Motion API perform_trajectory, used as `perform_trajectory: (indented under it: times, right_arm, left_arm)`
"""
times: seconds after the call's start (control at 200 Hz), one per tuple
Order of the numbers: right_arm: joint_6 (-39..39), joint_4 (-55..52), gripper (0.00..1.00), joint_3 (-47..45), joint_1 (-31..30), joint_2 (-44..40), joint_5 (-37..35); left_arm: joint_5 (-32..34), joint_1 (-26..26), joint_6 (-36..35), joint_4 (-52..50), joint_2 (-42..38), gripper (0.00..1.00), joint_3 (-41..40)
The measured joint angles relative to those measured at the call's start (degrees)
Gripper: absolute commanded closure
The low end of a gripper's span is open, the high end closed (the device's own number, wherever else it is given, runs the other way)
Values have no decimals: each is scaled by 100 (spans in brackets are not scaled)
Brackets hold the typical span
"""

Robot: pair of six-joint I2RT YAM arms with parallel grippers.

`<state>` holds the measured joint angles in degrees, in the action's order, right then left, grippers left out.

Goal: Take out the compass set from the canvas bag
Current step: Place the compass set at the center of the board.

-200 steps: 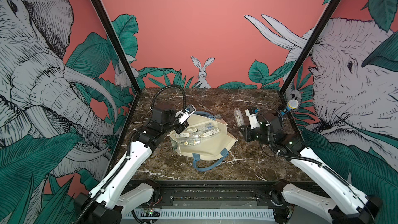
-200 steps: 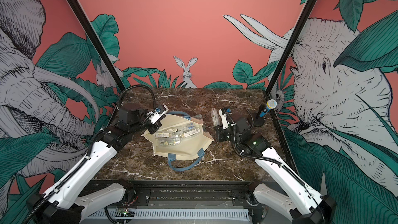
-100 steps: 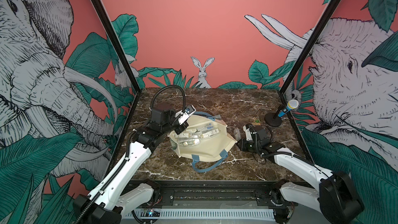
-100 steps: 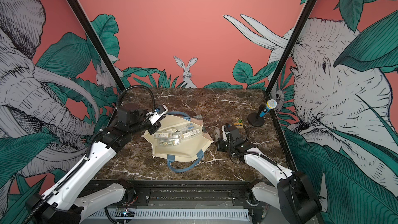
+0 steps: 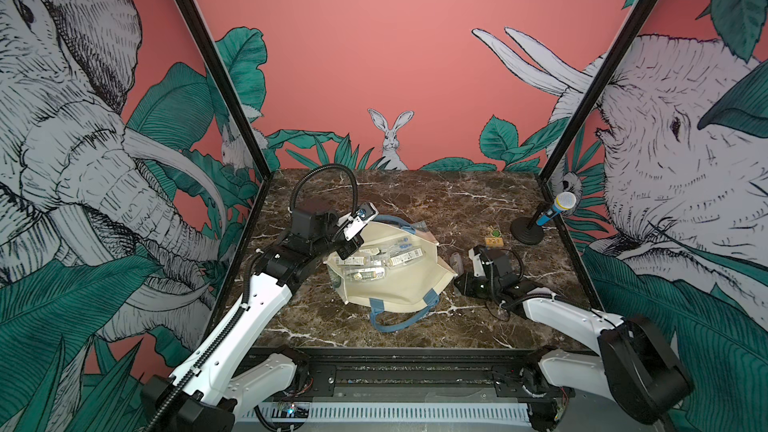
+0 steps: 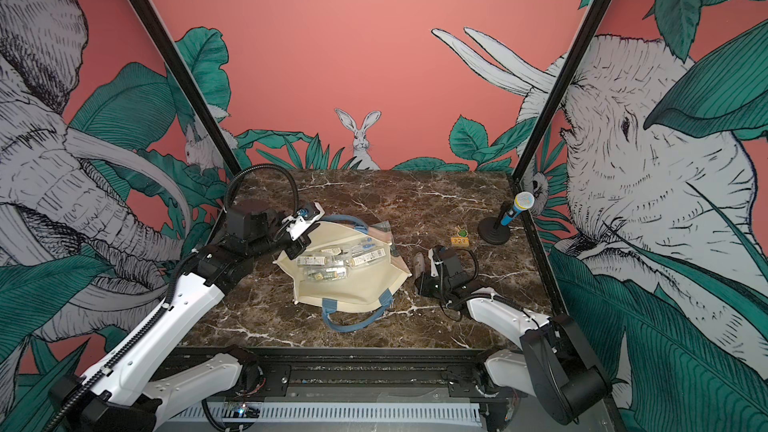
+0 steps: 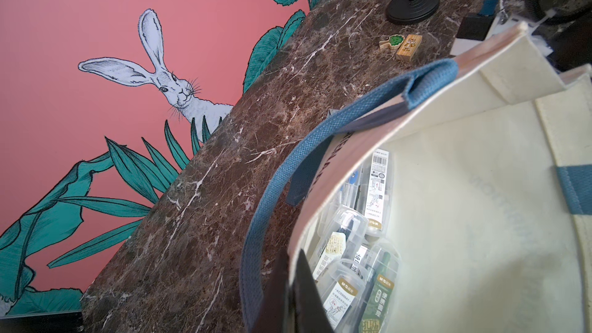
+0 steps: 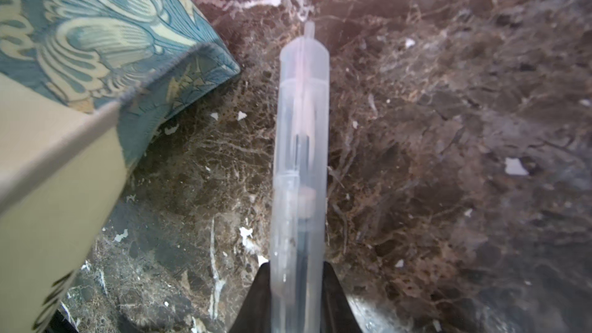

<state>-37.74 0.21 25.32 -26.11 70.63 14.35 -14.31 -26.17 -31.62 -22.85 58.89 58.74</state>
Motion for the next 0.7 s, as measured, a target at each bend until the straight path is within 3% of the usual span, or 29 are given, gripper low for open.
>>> perform_trajectory:
  times: [0.7]
  right_arm:
    - [131,76,51,-144,227,101,-35]
  left_arm:
    - [-7,0,0,35,-20,100,-42]
